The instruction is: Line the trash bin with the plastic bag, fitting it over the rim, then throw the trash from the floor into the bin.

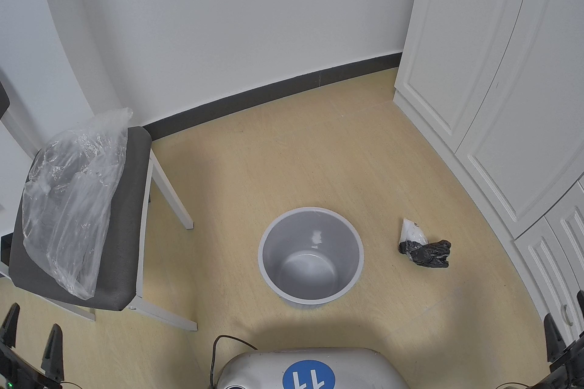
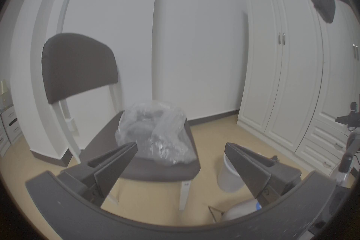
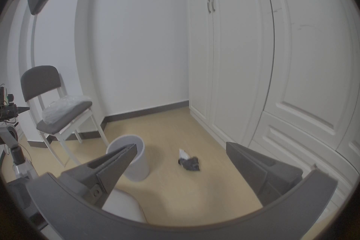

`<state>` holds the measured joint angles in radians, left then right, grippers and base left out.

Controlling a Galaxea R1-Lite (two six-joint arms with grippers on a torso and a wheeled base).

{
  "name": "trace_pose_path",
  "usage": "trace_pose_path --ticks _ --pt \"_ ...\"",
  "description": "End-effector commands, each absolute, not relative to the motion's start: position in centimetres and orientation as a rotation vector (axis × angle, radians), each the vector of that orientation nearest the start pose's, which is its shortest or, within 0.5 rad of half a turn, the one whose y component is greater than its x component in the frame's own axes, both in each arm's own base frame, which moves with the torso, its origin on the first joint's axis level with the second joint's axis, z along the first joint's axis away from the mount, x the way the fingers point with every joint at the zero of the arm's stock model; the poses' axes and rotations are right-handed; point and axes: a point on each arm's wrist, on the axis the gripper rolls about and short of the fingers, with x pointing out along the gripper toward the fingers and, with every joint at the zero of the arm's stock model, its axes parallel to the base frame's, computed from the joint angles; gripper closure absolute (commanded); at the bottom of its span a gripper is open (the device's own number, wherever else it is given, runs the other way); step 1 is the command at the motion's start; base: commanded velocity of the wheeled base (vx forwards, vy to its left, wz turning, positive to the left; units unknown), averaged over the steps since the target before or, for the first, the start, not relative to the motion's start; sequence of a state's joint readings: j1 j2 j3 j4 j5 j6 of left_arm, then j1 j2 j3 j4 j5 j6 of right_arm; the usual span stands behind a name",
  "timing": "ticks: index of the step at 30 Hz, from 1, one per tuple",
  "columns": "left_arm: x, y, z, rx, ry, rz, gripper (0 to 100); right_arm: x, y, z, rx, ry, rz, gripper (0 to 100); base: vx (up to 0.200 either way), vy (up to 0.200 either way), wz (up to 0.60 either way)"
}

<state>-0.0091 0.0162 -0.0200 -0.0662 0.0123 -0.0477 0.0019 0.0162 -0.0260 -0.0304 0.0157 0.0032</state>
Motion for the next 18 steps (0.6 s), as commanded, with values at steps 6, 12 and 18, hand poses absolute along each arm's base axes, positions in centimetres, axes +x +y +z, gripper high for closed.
trace_pose_path --ticks 6,12,18 --pt "-3.9 -0.2 17.0 -0.03 -0.208 -0.126 0 -0.3 0.2 20.1 -0.006 -0.132 0.095 0 0.0 0.0 0.0" --pt "-0.8 -0.2 21.2 0.129 -0.103 -0.095 0 5.4 0.1 24.5 0.09 -0.134 0.059 0 0.0 0.0 0.0" --pt "2.1 -0.1 21.8 0.445 0.013 -0.033 0 7.1 0.0 25.4 0.163 -0.125 -0.052 0 0.0 0.0 0.0"
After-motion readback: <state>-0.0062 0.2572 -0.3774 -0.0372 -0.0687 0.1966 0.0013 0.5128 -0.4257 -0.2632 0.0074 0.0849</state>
